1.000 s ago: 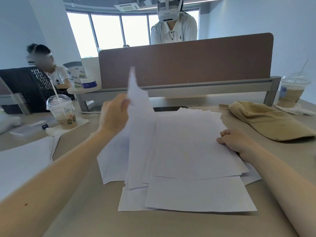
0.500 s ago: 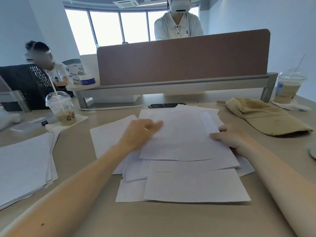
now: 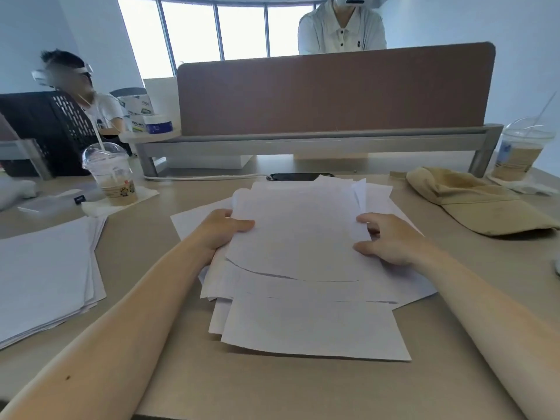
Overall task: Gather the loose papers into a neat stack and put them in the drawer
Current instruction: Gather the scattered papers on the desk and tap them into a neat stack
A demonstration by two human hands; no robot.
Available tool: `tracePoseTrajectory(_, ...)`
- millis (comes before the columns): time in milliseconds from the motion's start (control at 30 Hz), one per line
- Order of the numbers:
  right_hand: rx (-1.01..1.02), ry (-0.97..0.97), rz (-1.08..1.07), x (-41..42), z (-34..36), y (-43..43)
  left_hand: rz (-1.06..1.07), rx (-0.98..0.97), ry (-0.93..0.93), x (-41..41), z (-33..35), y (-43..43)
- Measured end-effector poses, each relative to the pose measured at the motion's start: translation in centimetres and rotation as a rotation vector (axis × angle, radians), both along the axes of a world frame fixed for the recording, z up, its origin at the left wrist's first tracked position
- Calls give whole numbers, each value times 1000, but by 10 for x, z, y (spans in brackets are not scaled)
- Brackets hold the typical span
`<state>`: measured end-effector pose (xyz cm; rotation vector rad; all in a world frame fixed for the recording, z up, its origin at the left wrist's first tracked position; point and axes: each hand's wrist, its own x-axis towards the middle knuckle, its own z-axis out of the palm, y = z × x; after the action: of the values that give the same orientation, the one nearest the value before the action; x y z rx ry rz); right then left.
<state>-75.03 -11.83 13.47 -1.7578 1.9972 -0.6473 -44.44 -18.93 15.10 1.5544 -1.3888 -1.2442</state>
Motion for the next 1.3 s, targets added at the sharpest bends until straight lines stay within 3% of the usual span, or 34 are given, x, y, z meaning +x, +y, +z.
tracePoseTrajectory(233, 35, 111, -133, -9, -1, -3, 211, 7, 80, 14, -1, -2)
tracePoseTrajectory(433, 21, -94, 69, 11, 4, 4, -36, 5, -15, -6, -1, 10)
tracePoseTrajectory(500, -12, -201, 29, 13, 5, 3, 52, -34, -24, -7, 1, 12)
tracePoseTrajectory(600, -51, -392, -150, 2, 5, -2, 148, 28, 130, 0, 4, 12)
tracePoseTrajectory(700, 18, -517, -160, -2, 0, -4, -49, 69, 63, 0, 2, 14)
tracePoseTrajectory(833, -12, -443, 2, 17, 3, 0, -274, -34, 23, -18, -6, 18)
tracePoseTrajectory(933, -87, -530, 39, 18, 8, 4, -244, -163, 57, -18, -10, 16)
tracePoseTrajectory(1067, -206, -858, 43, 13, 28, 8, -147, -360, 267, -11, 8, 15)
tracePoseTrajectory(1167, -316, -875, 83, 21, 66, 4, -124, -495, 334, -13, 42, 18)
tracePoseTrajectory(1300, -425, -866, 90, 33, 111, 4, -109, -518, 440, -5, 77, 26)
